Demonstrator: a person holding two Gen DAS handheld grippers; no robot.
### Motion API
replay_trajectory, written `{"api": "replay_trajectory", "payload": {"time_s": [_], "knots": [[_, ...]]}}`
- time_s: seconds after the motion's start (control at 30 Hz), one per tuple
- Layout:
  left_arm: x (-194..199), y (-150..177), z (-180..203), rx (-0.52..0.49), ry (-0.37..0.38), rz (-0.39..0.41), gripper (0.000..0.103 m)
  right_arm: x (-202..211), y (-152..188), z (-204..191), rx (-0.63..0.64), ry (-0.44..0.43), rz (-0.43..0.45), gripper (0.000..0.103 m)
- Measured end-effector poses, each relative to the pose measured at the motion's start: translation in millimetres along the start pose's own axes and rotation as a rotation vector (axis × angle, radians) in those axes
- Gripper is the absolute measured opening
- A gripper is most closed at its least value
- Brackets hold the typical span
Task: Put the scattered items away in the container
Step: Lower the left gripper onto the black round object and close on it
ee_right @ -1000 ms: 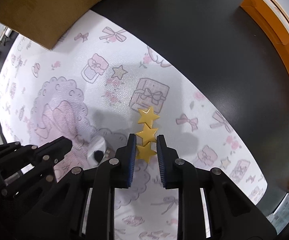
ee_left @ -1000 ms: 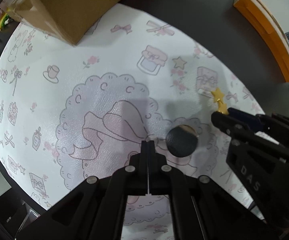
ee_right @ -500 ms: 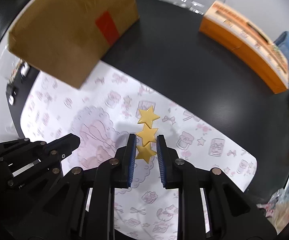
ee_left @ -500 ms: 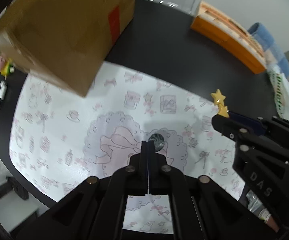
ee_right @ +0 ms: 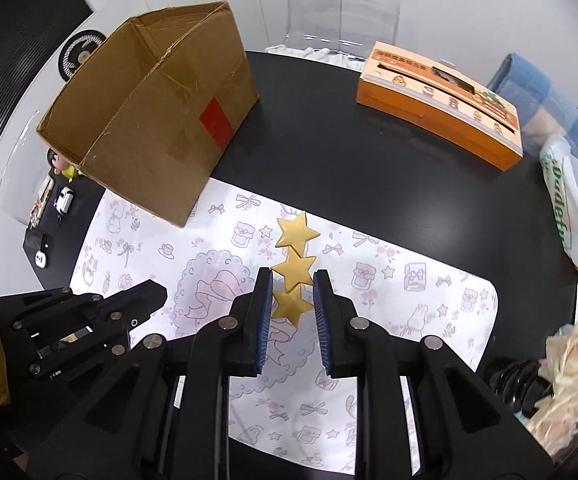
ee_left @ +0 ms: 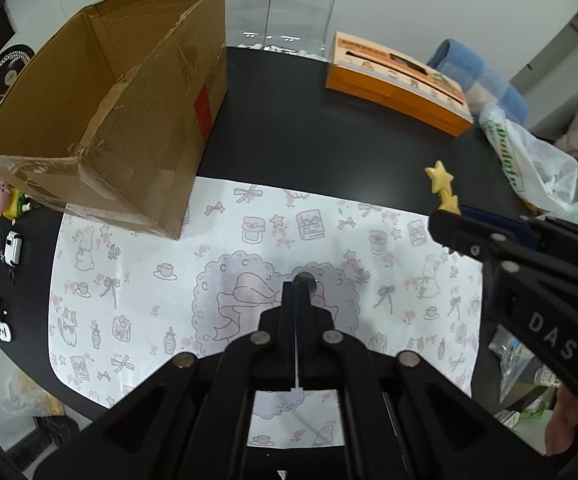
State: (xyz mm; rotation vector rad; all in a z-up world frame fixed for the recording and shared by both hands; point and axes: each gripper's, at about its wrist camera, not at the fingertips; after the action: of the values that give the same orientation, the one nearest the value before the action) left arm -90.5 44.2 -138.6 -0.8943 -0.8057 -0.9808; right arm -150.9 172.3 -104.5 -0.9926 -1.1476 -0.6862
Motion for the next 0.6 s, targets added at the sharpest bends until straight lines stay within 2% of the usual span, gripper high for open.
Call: {"api": "replay_trajectory", "payload": {"time_s": [0.37, 0.6], "knots": [[2.6, 8.8, -12.3, -0.036, 0.022, -0.028, 0.0, 6.8, 12.0, -1.8, -0.047, 0.029, 0.001, 0.021], [-45.0, 17.0, -15.7, -0.006, 0.069, -0.136, 0.001, -14.3, 23.7, 9.8, -0.069, 0.029, -0.045, 0.021]]}}
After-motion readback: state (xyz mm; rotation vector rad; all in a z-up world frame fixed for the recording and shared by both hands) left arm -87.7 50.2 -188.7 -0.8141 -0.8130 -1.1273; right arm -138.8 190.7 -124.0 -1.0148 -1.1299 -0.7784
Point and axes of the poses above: each gripper's, at about its wrist camera, not at the fingertips, and x roughly against the way its jaws point, z to its right, y to its underside, and after that the axes turned 8 degrees about y, right-handed
